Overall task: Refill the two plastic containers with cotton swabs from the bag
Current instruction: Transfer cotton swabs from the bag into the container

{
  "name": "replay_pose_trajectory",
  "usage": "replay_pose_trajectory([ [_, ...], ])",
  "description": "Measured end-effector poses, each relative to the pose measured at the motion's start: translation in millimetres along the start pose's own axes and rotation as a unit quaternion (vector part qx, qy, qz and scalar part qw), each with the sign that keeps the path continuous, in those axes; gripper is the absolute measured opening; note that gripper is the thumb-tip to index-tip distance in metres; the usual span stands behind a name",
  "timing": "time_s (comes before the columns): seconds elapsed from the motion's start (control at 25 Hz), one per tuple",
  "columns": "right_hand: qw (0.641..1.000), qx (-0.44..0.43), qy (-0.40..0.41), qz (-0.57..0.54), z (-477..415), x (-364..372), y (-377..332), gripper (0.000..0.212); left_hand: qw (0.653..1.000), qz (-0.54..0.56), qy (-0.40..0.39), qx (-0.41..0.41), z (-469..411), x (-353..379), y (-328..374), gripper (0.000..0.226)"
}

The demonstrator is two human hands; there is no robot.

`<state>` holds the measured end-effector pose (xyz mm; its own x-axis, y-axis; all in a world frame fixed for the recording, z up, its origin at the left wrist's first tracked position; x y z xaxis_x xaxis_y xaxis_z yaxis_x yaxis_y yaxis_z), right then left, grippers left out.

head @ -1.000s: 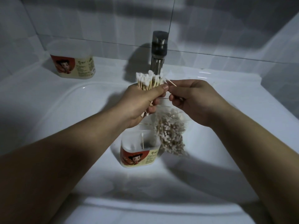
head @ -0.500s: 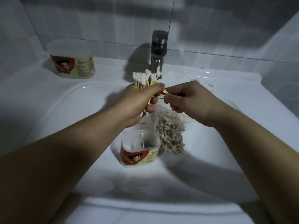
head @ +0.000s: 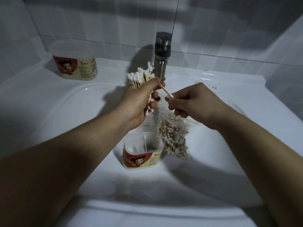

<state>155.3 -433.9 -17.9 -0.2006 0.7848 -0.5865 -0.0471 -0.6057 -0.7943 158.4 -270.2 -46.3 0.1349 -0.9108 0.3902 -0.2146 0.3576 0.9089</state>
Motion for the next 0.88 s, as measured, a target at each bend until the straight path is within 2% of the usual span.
replay_pose_trajectory([
  [0.16, 0.999, 0.014, 0.031, -0.036, -2.9, -4.4, 2.7, 0.019, 0.997, -0.005, 0.078, 0.011, -8.6, -10.6, 5.0, 0.016],
  [0.32, 0.98, 0.026, 0.013, -0.199, -9.4, -0.2, 3.3, 0.014, 0.998, -0.055, 0.006, 0.002, 1.5, -3.4, -0.2, 0.015],
  [0.44, 0.968, 0.021, -0.003, -0.251, -7.4, 3.8, 2.8, 0.021, 0.996, -0.074, -0.038, -0.015, 7.5, 3.2, -6.5, 0.017],
  [0.52, 0.977, -0.006, 0.006, -0.214, -2.3, 5.2, -0.4, 0.018, 0.995, -0.078, -0.053, -0.03, 9.9, 4.1, -10.0, 0.018],
  [0.6, 0.991, -0.04, 0.037, -0.122, 2.7, 7.2, -3.6, 0.018, 0.994, -0.08, -0.058, -0.036, 11.8, 3.8, -12.5, 0.016],
  [0.72, 0.996, -0.055, 0.064, -0.01, 5.6, 11.3, -4.7, 0.046, 0.995, -0.076, -0.053, -0.047, 13.6, 3.9, -13.0, 0.014],
  [0.88, 0.996, -0.087, 0.016, 0.034, 6.8, 13.1, -4.7, 0.07, 0.995, -0.07, -0.058, -0.042, 12.9, 5.1, -9.4, 0.008],
])
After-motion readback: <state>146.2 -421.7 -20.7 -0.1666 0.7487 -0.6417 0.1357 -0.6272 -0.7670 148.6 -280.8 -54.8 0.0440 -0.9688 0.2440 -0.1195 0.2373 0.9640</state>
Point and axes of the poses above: each hand's wrist, its own z-axis away from the middle knuckle, its own x-axis out of the palm, y = z × x, the point moved 3 cm from there along -z, towards the middle knuckle, and after that the axes turned 14 degrees about x, right-handed, at the moved point
